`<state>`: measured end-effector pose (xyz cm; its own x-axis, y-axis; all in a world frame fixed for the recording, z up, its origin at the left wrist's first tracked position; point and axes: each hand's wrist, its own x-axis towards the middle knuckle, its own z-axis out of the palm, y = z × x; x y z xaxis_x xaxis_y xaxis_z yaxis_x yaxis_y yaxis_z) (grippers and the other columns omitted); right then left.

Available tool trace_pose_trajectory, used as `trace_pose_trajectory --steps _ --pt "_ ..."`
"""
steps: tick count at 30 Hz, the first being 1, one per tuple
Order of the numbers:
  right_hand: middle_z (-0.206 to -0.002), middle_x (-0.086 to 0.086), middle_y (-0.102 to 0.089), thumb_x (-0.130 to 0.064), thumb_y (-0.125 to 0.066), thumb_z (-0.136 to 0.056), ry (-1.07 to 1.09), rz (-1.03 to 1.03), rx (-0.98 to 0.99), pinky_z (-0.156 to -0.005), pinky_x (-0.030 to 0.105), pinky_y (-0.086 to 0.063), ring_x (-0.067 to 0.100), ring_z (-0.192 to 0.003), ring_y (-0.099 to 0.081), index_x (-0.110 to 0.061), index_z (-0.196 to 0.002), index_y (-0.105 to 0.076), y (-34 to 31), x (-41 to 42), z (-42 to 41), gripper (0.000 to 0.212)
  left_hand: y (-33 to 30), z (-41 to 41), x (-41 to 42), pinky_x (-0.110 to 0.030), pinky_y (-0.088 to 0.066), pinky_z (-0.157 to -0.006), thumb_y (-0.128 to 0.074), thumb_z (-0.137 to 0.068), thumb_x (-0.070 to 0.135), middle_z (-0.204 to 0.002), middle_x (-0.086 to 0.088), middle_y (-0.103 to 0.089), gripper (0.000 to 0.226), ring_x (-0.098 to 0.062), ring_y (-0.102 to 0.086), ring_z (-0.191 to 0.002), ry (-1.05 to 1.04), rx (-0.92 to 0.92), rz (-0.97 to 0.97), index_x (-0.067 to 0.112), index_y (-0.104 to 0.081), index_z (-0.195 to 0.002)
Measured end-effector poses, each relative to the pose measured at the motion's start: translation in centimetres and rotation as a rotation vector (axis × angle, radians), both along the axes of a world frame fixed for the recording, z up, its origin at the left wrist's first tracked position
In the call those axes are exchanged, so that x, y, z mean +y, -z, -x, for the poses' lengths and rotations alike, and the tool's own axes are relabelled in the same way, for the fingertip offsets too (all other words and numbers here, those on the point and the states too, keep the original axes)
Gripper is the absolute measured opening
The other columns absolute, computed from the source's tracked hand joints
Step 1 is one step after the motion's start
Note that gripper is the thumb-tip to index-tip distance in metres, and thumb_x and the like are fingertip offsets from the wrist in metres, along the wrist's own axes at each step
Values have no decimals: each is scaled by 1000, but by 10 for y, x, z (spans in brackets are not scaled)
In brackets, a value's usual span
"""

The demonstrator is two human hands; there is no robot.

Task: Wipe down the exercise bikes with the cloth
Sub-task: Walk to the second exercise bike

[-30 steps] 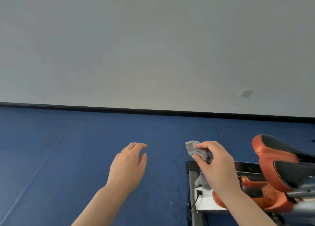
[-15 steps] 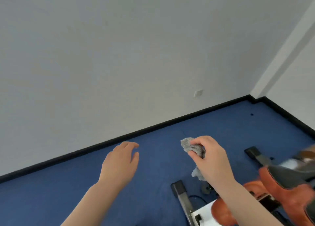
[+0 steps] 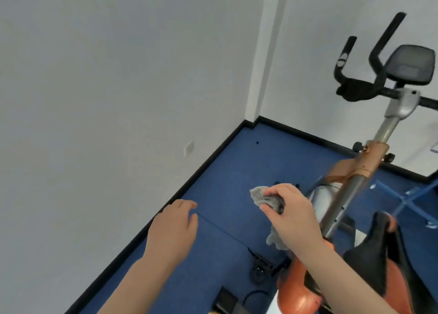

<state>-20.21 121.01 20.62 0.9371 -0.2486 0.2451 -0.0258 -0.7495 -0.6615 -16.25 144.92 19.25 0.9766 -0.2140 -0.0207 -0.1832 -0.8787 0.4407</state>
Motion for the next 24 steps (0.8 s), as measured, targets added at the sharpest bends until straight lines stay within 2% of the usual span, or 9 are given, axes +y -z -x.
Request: trace_pose_trajectory --steps 4,8,13,17,20,24 --pt "-94 -17 -59 -11 -76 -74 100 -13 -5 -79 16 -43 2 -92 -56 -23 -88 -65 -4 -26 -41 22 -7 -68 -37 -24 -40 -94 -38 -97 31 -133 17 -51 34 -7 -53 -113 107 -28 2 28 -50 -129" --pt "-95 -17 -59 -12 -75 -75 189 -13 0 -77 10 -40 1 -92 -55 -22 -90 -65 -9 -45 -80 20 -12 -124 -69 -27 -42 -93 -38 -97 30 -133 16 -50 34 -9 -54 -111 202 -11 22 28 -50 -129" --pt "-92 -18 -59 -12 -76 -75 280 -15 -15 -80 16 -44 1 -91 -56 -24 -88 -64 -12 -61 -132 21 -13 -200 -107 -25 -40 -96 -38 -97 30 -133 16 -50 33 -8 -52 -115 352 -19 15 28 -50 -128" --pt "-91 -17 -59 -14 -76 -75 420 1 -23 -79 6 -39 -1 -90 -55 -22 -89 -64 -9 -80 -184 20 -13 -275 -147 -29 -44 -93 -39 -97 30 -131 17 -51 32 -9 -55 -105 495 -20 39 30 -51 -126" --pt "-92 -16 -60 -12 -76 -74 551 -25 -25 -78 5 -39 -1 -90 -56 -24 -89 -64 -11 -95 -212 22 -16 -323 -174 -29 -44 -92 -38 -97 31 -130 19 -51 31 -8 -53 -108 614 -18 28 31 -51 -125" --pt "-92 -17 -59 -12 -76 -74 697 -46 -50 -81 12 -43 -2 -92 -56 -23 -90 -64 -18 -120 -239 23 -22 -376 -220 -24 -43 -90 -39 -97 33 -128 22 -50 30 -5 -52 -107 739 -43 35 34 -51 -124"
